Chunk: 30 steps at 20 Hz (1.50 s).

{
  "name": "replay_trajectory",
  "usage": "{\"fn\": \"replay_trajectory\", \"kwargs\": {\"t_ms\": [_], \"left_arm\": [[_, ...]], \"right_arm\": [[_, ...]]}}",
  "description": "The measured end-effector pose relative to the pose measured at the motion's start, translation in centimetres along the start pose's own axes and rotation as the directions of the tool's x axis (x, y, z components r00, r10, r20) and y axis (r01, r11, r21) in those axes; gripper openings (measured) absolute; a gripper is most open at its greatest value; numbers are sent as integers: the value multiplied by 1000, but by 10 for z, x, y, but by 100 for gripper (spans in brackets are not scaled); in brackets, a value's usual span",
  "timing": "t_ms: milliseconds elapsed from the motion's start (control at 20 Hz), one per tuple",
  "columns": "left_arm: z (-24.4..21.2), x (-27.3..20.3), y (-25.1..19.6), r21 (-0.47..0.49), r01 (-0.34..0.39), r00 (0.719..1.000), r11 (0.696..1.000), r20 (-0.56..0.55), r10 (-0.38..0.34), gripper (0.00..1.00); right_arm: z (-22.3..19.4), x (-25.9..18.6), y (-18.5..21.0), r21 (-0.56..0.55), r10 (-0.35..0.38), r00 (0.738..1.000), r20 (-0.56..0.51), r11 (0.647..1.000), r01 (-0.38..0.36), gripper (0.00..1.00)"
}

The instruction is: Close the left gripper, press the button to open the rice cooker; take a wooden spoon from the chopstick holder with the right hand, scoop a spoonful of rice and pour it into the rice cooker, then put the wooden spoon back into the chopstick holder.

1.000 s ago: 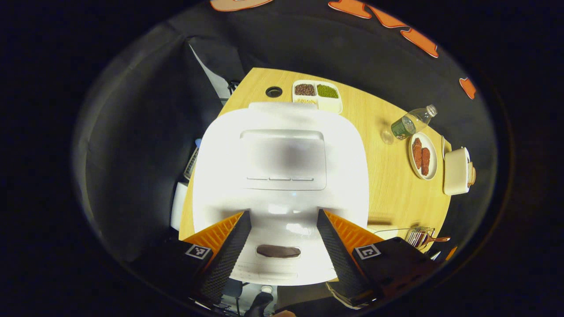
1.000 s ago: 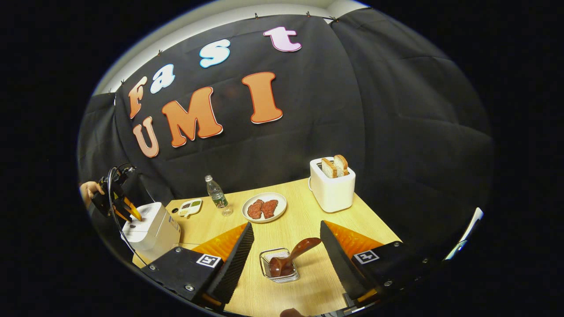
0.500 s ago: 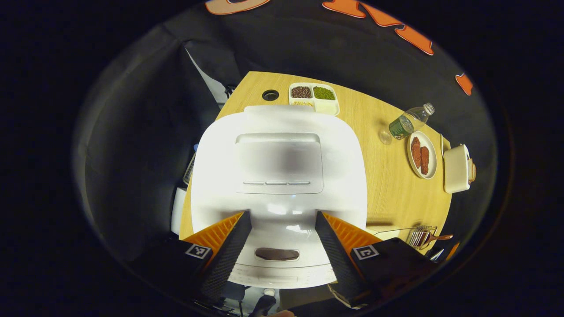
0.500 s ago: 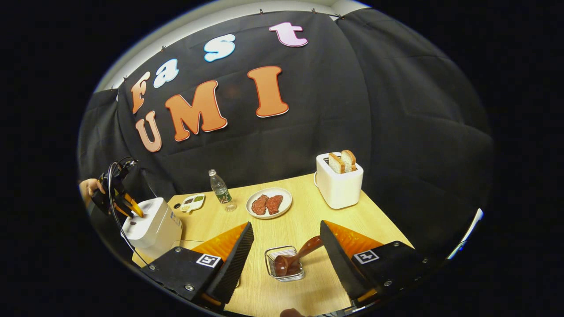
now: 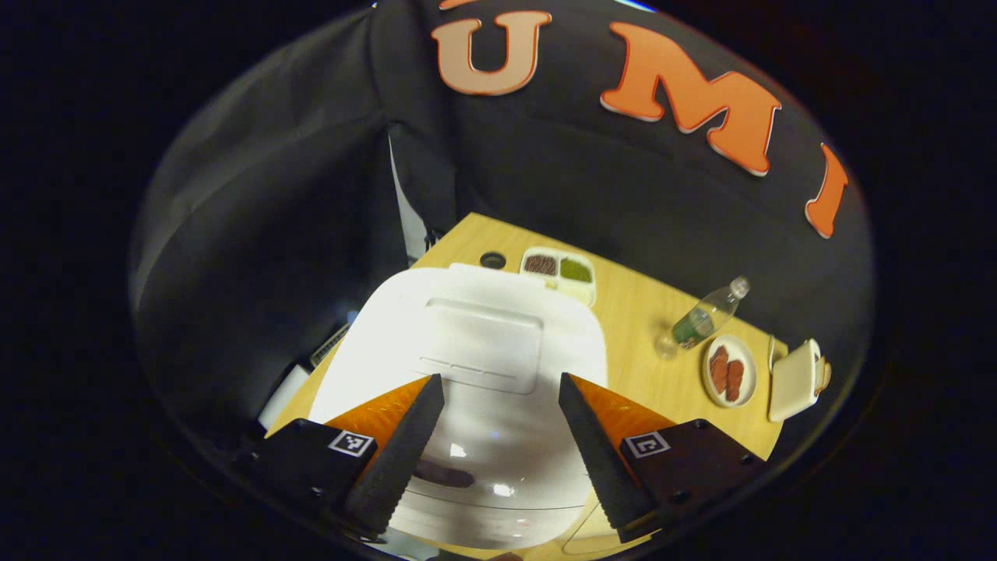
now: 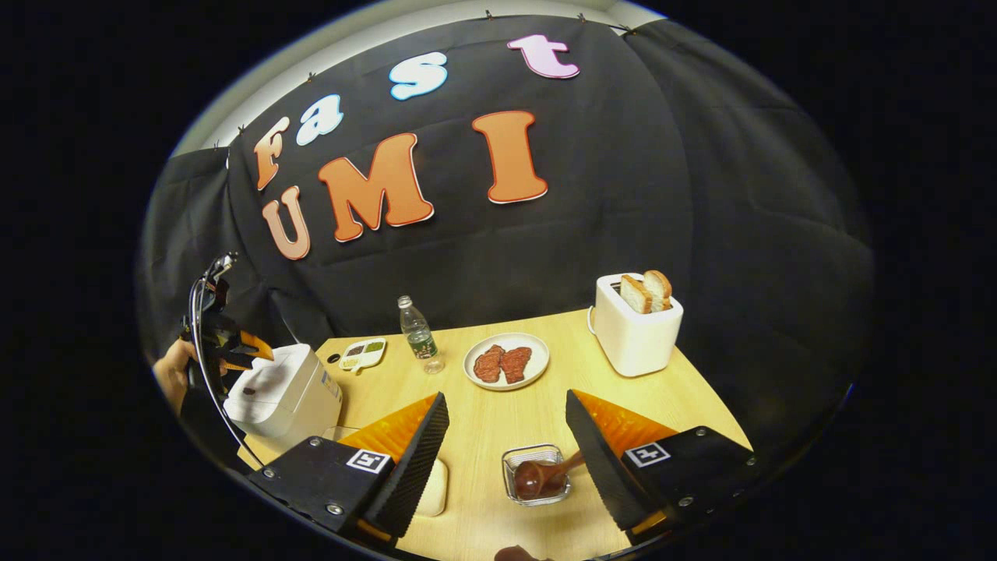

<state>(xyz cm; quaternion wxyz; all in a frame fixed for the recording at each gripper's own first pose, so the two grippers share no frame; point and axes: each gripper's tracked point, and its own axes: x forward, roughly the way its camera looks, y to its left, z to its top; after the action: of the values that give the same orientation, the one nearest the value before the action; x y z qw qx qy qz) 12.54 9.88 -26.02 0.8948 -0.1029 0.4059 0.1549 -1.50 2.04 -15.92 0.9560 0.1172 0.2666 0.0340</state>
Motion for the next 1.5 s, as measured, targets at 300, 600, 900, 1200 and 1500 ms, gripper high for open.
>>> {"fn": "replay_trajectory", "kwargs": {"t_ms": [300,600,900,1200,1500], "left_arm": [[56,-122,-44,157,74,908,985,397,-132,100],[65,-216,-81,284,109,753,952,602,-266,100],[52,-275,-92,344,155,631,926,687,-361,100],[47,-282,-78,339,156,613,928,703,-360,100],[53,-287,-76,328,198,592,924,711,-379,100]], "right_arm": [[45,1,24,-87,41,992,118,996,-30,94],[113,-7,59,-205,85,948,307,978,-21,94],[156,-35,106,-256,183,853,490,965,-60,90],[140,-39,115,-261,202,852,483,962,-80,94],[146,-42,96,-216,151,856,494,975,-47,94]]}}
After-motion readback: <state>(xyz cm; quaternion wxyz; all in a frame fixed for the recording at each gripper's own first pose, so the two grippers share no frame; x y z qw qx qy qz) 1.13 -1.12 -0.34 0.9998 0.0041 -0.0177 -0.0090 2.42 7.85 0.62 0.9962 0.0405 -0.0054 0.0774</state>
